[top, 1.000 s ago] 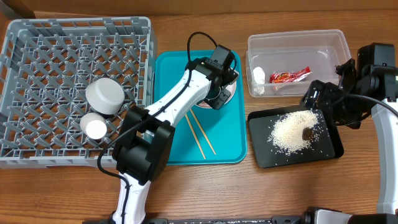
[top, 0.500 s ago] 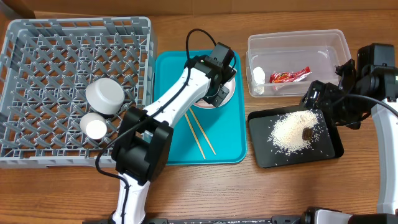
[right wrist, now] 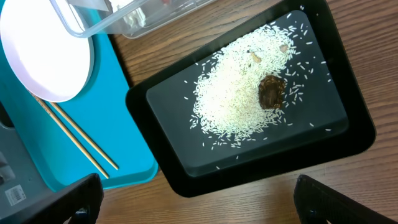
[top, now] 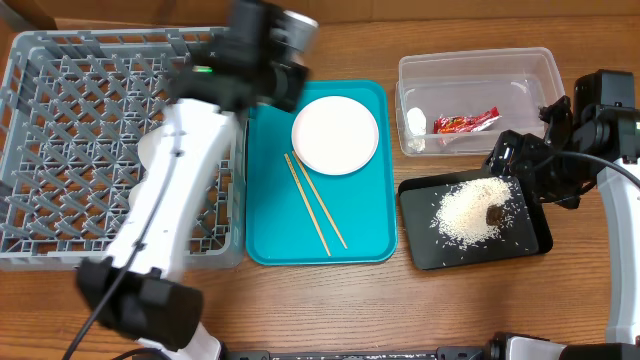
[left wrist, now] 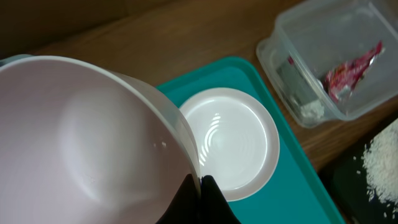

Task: Sort waste into correct bins and load items into the dishwasher
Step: 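Lift the pink bowl and set it in the dish rack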

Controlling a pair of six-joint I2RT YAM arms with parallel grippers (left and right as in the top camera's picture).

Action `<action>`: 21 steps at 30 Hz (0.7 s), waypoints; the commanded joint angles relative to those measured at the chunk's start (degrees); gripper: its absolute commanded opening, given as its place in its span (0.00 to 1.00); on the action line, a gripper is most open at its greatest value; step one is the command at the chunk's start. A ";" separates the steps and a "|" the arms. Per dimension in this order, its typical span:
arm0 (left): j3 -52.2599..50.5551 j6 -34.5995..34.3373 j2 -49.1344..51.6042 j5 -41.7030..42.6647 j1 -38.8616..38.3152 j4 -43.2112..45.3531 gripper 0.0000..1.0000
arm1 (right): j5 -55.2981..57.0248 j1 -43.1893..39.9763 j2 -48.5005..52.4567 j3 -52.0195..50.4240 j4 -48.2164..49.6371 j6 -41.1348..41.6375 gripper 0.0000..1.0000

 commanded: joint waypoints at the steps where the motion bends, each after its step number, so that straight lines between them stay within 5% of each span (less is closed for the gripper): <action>1: 0.39 1.40 0.39 16.33 7.56 -0.37 0.04 | -0.02 -0.11 -0.59 0.55 0.26 -0.04 1.00; 6: 0.37 3.80 2.29 35.08 18.25 -0.33 0.04 | -0.02 -0.11 -0.59 0.55 0.20 -0.04 1.00; 21: 0.37 3.72 17.49 66.45 35.32 0.96 0.04 | -0.02 -0.11 -0.59 0.55 0.04 -0.04 1.00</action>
